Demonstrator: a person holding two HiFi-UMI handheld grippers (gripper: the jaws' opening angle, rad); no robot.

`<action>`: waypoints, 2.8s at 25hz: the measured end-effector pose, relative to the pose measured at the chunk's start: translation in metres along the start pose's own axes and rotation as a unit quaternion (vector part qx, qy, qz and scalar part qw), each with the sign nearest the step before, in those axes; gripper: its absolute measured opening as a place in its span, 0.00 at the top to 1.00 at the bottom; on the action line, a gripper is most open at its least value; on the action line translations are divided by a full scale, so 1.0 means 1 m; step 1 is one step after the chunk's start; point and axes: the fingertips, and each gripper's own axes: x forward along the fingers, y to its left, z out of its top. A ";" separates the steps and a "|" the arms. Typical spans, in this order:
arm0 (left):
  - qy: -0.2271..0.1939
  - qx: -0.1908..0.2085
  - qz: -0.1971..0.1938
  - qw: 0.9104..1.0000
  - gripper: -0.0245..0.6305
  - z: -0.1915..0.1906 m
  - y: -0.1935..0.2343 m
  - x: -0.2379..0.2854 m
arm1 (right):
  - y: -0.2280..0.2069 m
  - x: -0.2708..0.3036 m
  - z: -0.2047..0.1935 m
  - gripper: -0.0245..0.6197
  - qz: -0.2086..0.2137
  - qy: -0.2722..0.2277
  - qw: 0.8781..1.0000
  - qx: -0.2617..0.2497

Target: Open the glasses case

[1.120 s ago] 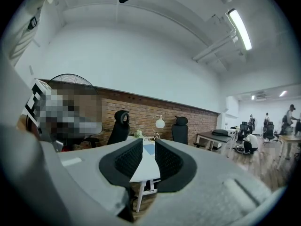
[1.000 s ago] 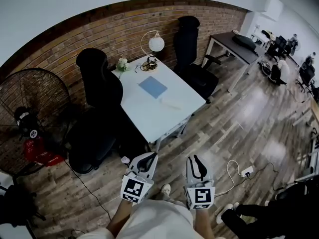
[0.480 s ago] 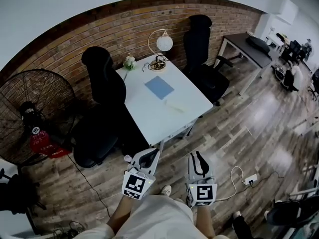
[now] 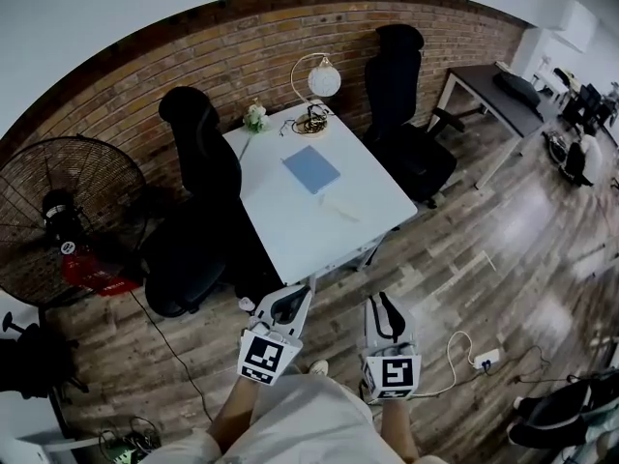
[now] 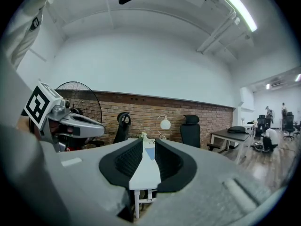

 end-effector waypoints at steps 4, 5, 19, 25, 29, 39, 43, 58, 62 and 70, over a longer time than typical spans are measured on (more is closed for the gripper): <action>-0.001 -0.005 0.013 1.000 0.96 0.002 0.007 0.011 | -0.008 0.007 -0.001 0.84 0.002 0.002 1.000 0.010; -0.004 -0.005 0.016 1.000 0.96 0.005 0.009 0.014 | -0.010 0.009 -0.002 0.84 0.002 0.002 1.000 0.012; -0.020 -0.003 0.023 1.000 0.96 0.009 0.035 0.056 | -0.033 0.048 0.003 0.84 0.011 -0.010 1.000 0.005; -0.024 -0.005 0.009 1.000 0.96 0.014 0.055 0.086 | -0.047 0.080 0.006 0.84 -0.001 -0.002 1.000 0.005; -0.021 -0.010 -0.002 1.000 0.96 0.016 0.071 0.107 | -0.057 0.105 0.007 0.84 -0.014 0.006 1.000 0.010; -0.022 -0.016 -0.032 0.999 0.96 0.023 0.118 0.160 | -0.075 0.166 0.012 0.84 -0.040 0.023 0.999 0.012; -0.024 -0.018 -0.042 0.999 0.96 0.025 0.132 0.177 | -0.081 0.184 0.015 0.84 -0.048 0.026 0.998 0.008; -0.031 -0.025 -0.072 0.997 0.96 0.025 0.175 0.213 | -0.084 0.234 0.020 0.85 -0.073 0.046 0.996 -0.003; -0.030 -0.037 -0.074 0.996 0.96 0.022 0.180 0.219 | -0.084 0.239 0.019 0.84 -0.073 0.055 0.996 -0.010; -0.018 -0.040 -0.072 0.996 0.96 0.009 0.176 0.231 | -0.099 0.248 0.005 0.84 -0.071 0.065 0.995 -0.008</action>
